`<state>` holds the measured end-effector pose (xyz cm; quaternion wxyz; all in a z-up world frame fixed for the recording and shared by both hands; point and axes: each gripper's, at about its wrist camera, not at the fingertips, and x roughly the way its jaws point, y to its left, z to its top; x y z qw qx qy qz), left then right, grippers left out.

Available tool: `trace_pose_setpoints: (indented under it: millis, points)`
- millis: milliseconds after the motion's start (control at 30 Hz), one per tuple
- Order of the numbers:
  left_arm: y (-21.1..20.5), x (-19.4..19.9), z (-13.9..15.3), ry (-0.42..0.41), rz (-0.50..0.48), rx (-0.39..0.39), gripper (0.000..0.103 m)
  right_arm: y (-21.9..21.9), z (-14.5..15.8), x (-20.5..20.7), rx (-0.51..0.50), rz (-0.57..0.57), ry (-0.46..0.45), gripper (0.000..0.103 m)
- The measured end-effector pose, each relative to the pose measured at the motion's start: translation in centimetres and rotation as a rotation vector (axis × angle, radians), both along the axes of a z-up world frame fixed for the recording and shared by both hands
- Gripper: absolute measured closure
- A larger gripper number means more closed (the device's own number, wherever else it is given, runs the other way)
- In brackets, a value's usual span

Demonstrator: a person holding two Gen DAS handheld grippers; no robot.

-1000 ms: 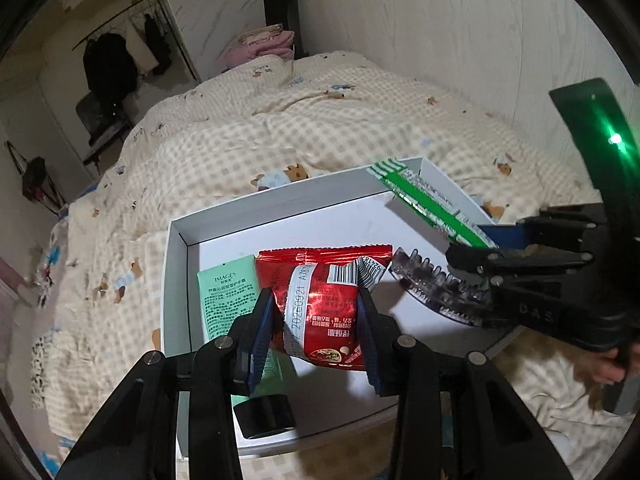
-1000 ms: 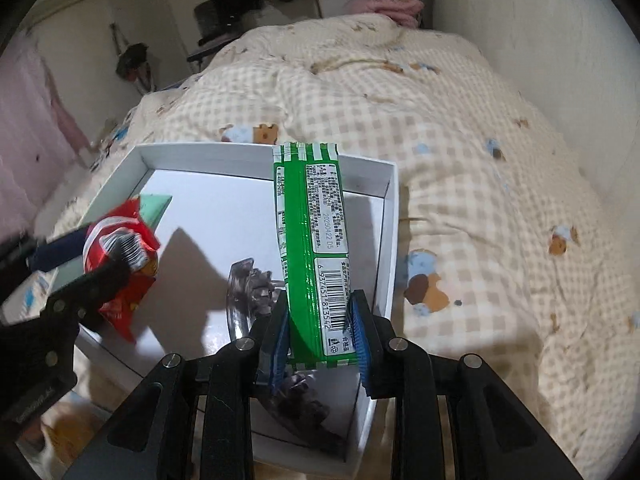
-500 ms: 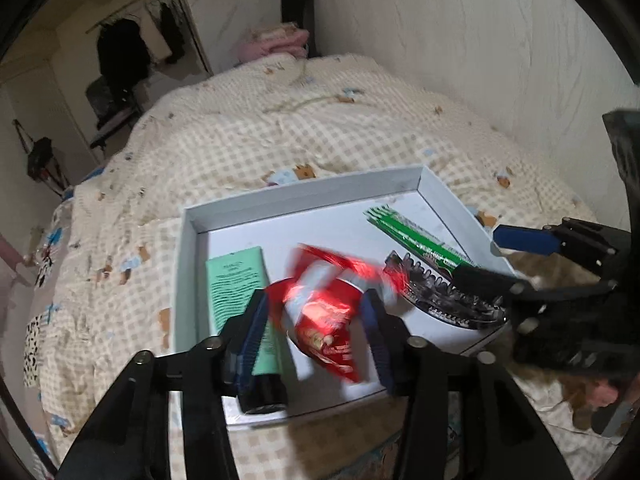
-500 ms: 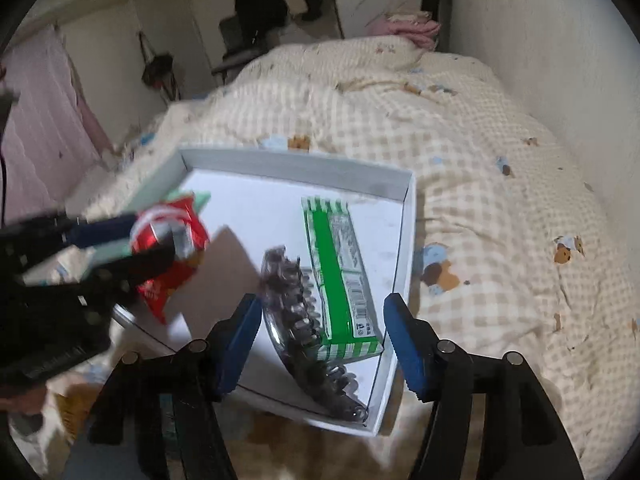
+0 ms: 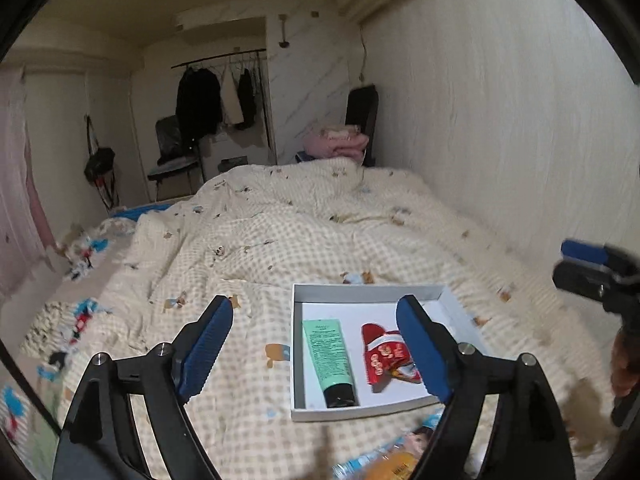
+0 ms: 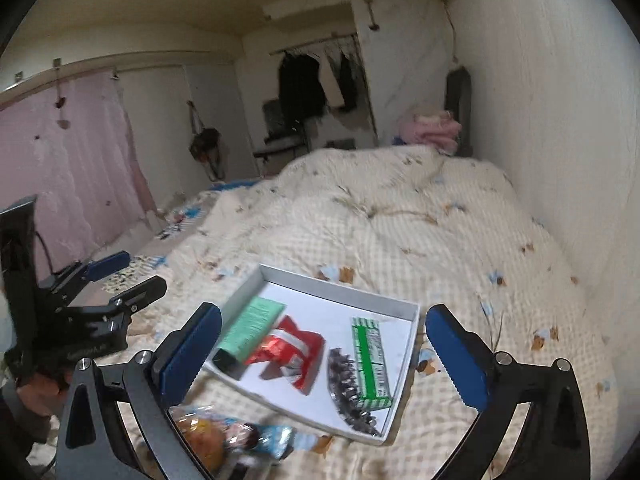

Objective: Organize objects

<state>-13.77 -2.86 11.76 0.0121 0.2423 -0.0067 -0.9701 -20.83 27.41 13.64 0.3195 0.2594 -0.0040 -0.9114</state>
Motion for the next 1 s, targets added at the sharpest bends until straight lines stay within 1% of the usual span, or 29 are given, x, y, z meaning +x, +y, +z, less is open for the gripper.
trace_pose_setpoints:
  millis: [100,167,200,233,267,333,400,467,567,600,700,733,800,900,1000]
  points:
    - [-1.2,2.0,1.5,0.038,0.019,0.025,0.016,0.6,1.4,2.1,-0.019,0.024,0.015,0.0]
    - [-1.7,3.7,2.5,0.055,0.029,-0.002,0.014,0.8,1.9,3.3,-0.025,0.064,0.012,0.0]
    - [-1.8,4.4,2.8,0.055,0.032,-0.021,0.009,0.9,2.1,3.9,-0.023,0.077,0.015,0.0]
    - [-1.9,5.4,3.2,0.063,0.037,-0.044,0.006,1.0,2.4,4.8,-0.018,0.083,0.027,0.0]
    - [-1.9,6.4,3.3,0.08,0.043,-0.055,0.0,1.1,2.6,5.6,-0.017,0.089,0.037,0.0]
    - [-1.8,8.2,3.5,0.111,0.042,-0.068,0.0,1.4,2.5,7.0,-0.004,0.115,0.029,0.0]
    - [-1.5,9.7,3.4,0.11,0.008,-0.079,0.0,1.3,2.2,8.1,0.022,0.131,0.02,0.0]
    - [-1.4,11.0,3.0,0.109,-0.01,-0.055,0.0,1.5,1.8,9.1,0.036,0.13,0.032,0.0]
    - [-0.9,12.5,1.5,0.078,-0.051,0.01,0.0,1.6,0.8,10.5,0.033,0.145,0.043,0.0]
    - [-0.7,12.8,0.9,0.069,-0.058,0.016,0.0,1.7,0.4,10.8,0.029,0.15,0.038,0.0]
    - [0.2,13.7,-1.9,0.072,-0.038,-0.013,0.0,1.7,-2.0,11.4,0.014,0.173,-0.025,0.0]
    - [0.5,13.6,-2.9,0.063,-0.033,-0.018,0.0,1.6,-2.8,11.6,0.015,0.176,-0.046,0.0]
    - [1.1,13.6,-4.9,0.028,-0.054,-0.007,0.0,1.5,-4.5,12.1,0.026,0.195,-0.07,0.0]
    - [1.9,13.6,-7.0,-0.023,-0.095,0.012,0.0,1.5,-6.4,13.2,0.073,0.185,-0.075,0.0]
    - [2.5,13.8,-8.0,-0.041,-0.099,0.005,0.0,2.0,-7.5,13.9,0.053,0.175,-0.07,0.0]
